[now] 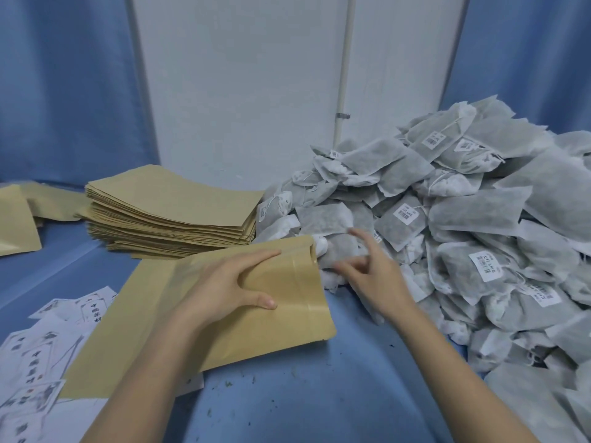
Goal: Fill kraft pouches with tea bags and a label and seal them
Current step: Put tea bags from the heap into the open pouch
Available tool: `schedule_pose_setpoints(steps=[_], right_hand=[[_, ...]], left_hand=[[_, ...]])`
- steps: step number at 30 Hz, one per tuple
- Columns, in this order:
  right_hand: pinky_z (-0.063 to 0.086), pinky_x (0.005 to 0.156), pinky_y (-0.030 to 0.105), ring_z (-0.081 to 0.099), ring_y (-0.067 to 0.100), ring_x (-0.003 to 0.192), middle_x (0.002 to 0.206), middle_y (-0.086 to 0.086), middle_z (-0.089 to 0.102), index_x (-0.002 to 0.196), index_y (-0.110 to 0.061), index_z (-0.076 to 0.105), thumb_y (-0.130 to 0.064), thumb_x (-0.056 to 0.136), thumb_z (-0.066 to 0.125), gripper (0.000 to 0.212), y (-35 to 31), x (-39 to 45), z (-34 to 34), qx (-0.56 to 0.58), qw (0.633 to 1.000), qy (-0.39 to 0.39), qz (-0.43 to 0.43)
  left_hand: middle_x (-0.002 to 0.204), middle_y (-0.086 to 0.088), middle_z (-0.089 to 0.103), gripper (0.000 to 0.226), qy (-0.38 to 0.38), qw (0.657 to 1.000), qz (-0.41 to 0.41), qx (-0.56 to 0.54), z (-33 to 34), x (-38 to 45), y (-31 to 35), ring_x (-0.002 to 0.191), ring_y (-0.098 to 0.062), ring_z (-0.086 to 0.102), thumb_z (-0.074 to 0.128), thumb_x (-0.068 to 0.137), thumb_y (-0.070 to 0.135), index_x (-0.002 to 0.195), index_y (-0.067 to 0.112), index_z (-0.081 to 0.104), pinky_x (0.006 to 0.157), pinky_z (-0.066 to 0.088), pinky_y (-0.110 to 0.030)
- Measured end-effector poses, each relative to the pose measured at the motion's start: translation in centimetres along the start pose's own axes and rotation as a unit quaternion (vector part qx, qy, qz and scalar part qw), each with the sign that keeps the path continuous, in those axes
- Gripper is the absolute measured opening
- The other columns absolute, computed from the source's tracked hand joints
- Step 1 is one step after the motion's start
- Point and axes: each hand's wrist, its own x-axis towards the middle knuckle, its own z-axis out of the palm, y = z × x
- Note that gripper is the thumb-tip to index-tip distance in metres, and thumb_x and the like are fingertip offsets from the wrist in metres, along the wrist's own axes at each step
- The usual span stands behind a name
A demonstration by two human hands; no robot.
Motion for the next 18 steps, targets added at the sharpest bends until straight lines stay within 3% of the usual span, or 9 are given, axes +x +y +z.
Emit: schedule_pose_setpoints(steps=[1, 3, 4, 6, 8, 10, 14, 16, 18], right_hand=[[0.044, 0.086, 0.028, 0.059, 0.016, 0.098, 0.105, 0.000, 0.067, 0.135, -0.026, 0.040, -0.041, 0.076, 0.071, 0.069, 1.1, 0.0, -1.1, -0.151, 0.987, 0.050, -0.005], [0.038, 0.096, 0.037, 0.045, 0.029, 0.116, 0.127, 0.011, 0.050, 0.139, -0.020, 0.032, -0.062, 0.064, 0.070, 0.094, 2.8, -0.3, -2.6, -0.393, 0.915, 0.060, 0.072], [0.036, 0.098, 0.037, 0.043, 0.031, 0.118, 0.128, 0.013, 0.046, 0.140, -0.017, 0.028, -0.065, 0.061, 0.070, 0.101, 3.5, -0.4, -2.8, -0.448, 0.887, 0.043, 0.098], [0.036, 0.095, 0.034, 0.045, 0.030, 0.114, 0.126, 0.012, 0.048, 0.137, -0.014, 0.025, -0.051, 0.069, 0.068, 0.089, 4.4, -0.8, -2.7, -0.491, 0.867, 0.035, 0.072], [0.038, 0.086, 0.033, 0.049, 0.029, 0.109, 0.120, 0.010, 0.054, 0.133, -0.015, 0.031, -0.032, 0.072, 0.067, 0.072, 4.7, -0.9, -3.5, -0.424, 0.903, 0.070, 0.033], [0.038, 0.078, 0.031, 0.051, 0.027, 0.106, 0.112, 0.008, 0.057, 0.126, -0.016, 0.039, -0.025, 0.070, 0.069, 0.064, 4.0, -1.3, -5.2, -0.285, 0.953, 0.093, 0.035], [0.035, 0.079, 0.012, 0.056, 0.013, 0.103, 0.109, -0.009, 0.060, 0.113, -0.025, 0.058, -0.015, 0.066, 0.075, 0.050, 1.1, -1.9, -7.2, -0.196, 0.977, 0.004, -0.085], [0.030, 0.081, 0.000, 0.052, -0.002, 0.102, 0.115, -0.010, 0.055, 0.107, -0.025, 0.067, -0.010, 0.065, 0.075, 0.046, -1.0, -1.9, -6.5, -0.168, 0.972, -0.075, -0.147], [0.029, 0.081, 0.001, 0.047, -0.008, 0.098, 0.113, -0.010, 0.051, 0.107, -0.027, 0.069, -0.011, 0.069, 0.075, 0.042, -2.5, -1.5, -4.7, -0.158, 0.962, -0.140, -0.172]], left_hand=[[0.122, 0.038, 0.045, 0.079, 0.003, 1.000, -0.005, -0.007, 0.0, 0.1, -0.1, 0.111, 0.013, 0.037, 0.086, 0.059, 0.037, 0.125, 0.055, 0.047, 0.088, 0.023, 0.003], [0.129, 0.031, 0.047, 0.080, 0.000, 0.999, -0.016, -0.029, 0.0, 0.3, -0.3, 0.120, 0.004, 0.040, 0.087, 0.059, 0.034, 0.126, 0.054, 0.047, 0.100, 0.029, -0.015], [0.132, 0.028, 0.047, 0.081, -0.002, 0.999, -0.020, -0.033, 0.0, 0.3, -0.3, 0.124, 0.000, 0.040, 0.087, 0.060, 0.033, 0.126, 0.053, 0.046, 0.105, 0.029, -0.023], [0.138, 0.022, 0.046, 0.081, -0.004, 0.999, -0.025, -0.025, 0.1, 0.4, -0.4, 0.130, -0.006, 0.039, 0.086, 0.060, 0.033, 0.129, 0.049, 0.047, 0.113, 0.026, -0.036], [0.140, 0.020, 0.046, 0.082, -0.003, 0.999, -0.027, -0.018, 0.1, 0.3, -0.6, 0.132, -0.007, 0.037, 0.086, 0.060, 0.034, 0.131, 0.047, 0.047, 0.114, 0.024, -0.040], [0.140, 0.020, 0.046, 0.081, -0.003, 0.999, -0.029, -0.021, -0.1, 0.2, -0.6, 0.132, -0.008, 0.037, 0.086, 0.060, 0.034, 0.130, 0.049, 0.046, 0.114, 0.024, -0.041], [0.139, 0.021, 0.046, 0.081, -0.014, 0.999, -0.029, -0.027, -0.2, 0.2, -0.4, 0.131, -0.007, 0.037, 0.086, 0.060, 0.033, 0.129, 0.049, 0.046, 0.114, 0.024, -0.040], [0.134, 0.027, 0.047, 0.081, -0.023, 0.999, -0.017, -0.032, 0.0, 0.1, -0.3, 0.129, -0.003, 0.038, 0.087, 0.059, 0.032, 0.127, 0.051, 0.047, 0.113, 0.025, -0.028], [0.129, 0.035, 0.045, 0.080, -0.029, 0.999, 0.004, -0.036, 0.0, 0.0, 0.0, 0.124, 0.006, 0.038, 0.088, 0.058, 0.031, 0.122, 0.056, 0.048, 0.102, 0.024, -0.004]])
